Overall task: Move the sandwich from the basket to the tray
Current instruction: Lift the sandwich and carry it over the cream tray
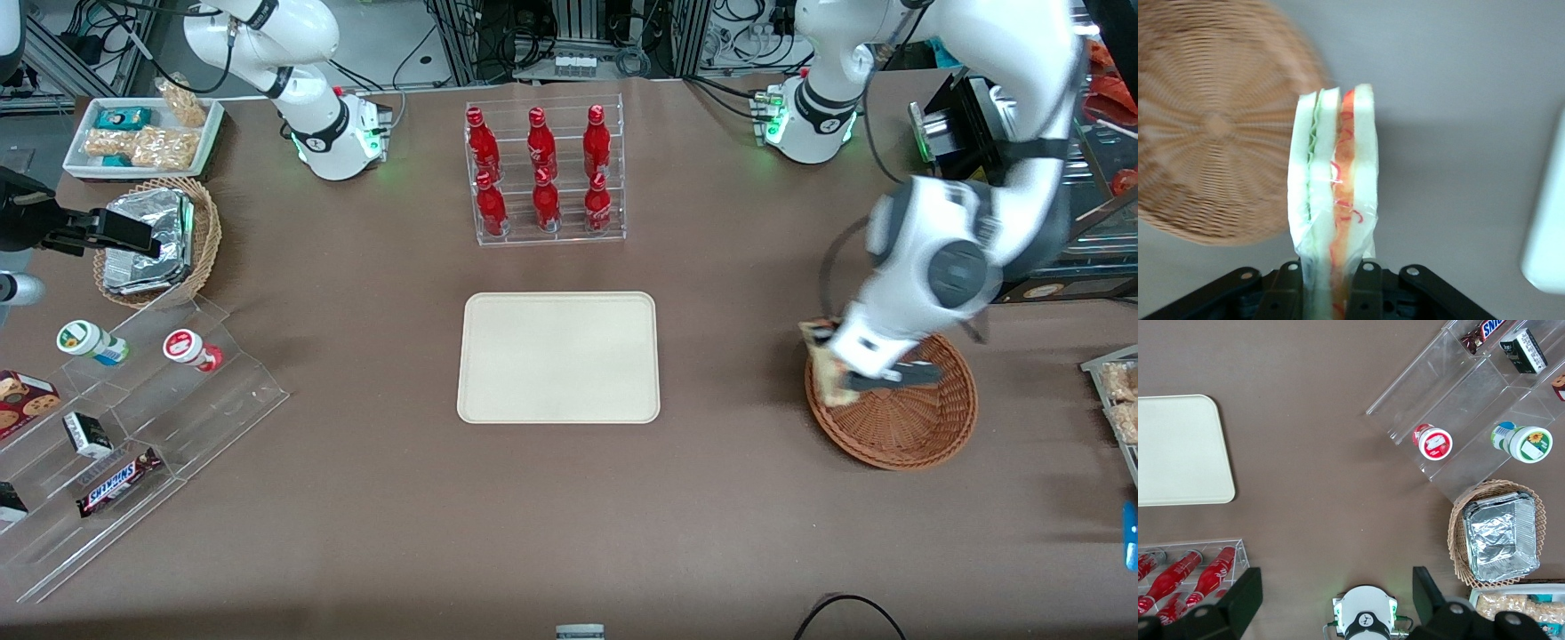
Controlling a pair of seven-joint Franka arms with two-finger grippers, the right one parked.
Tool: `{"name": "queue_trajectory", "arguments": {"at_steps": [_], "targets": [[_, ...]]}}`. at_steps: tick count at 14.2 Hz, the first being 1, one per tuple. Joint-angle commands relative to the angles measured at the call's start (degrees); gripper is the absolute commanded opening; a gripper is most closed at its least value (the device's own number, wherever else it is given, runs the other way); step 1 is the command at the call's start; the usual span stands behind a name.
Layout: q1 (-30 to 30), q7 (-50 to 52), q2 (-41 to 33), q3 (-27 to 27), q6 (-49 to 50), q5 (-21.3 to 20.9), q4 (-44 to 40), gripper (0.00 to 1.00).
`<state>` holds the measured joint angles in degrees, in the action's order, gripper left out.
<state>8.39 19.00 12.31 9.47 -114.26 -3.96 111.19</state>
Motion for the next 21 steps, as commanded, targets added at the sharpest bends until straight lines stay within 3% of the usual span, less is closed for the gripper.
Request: {"name": "queue_trajectory", "arguments": {"at_steps": [1,3,7,11,15,16,17,18,21], "targets": [[6.88,0.07,2.88,-0.15,4.55,2.1,-4.82,0.13],[12.85,3.48,8.22,0.2,5.36,5.96,-10.52,0.13],[23.49,19.2,21.85,0.11,5.45,5.28,-25.02,0.14],[28.95,27.57,29.25,0.11,4.31,1.76,-30.76,0.16],[30.46,29.69,29.87,0.11,2.64,1.76,-31.29,0.4],[30.63,29.69,29.88,0.11,2.64,1.76,-31.29,0.54],[30.72,29.61,29.88,0.11,2.64,1.67,-31.29,0.8],[30.72,29.26,29.88,0.02,2.55,1.58,-31.38,0.99],[30.2,29.34,28.65,-0.24,2.64,-0.43,-31.47,1.0]]}}
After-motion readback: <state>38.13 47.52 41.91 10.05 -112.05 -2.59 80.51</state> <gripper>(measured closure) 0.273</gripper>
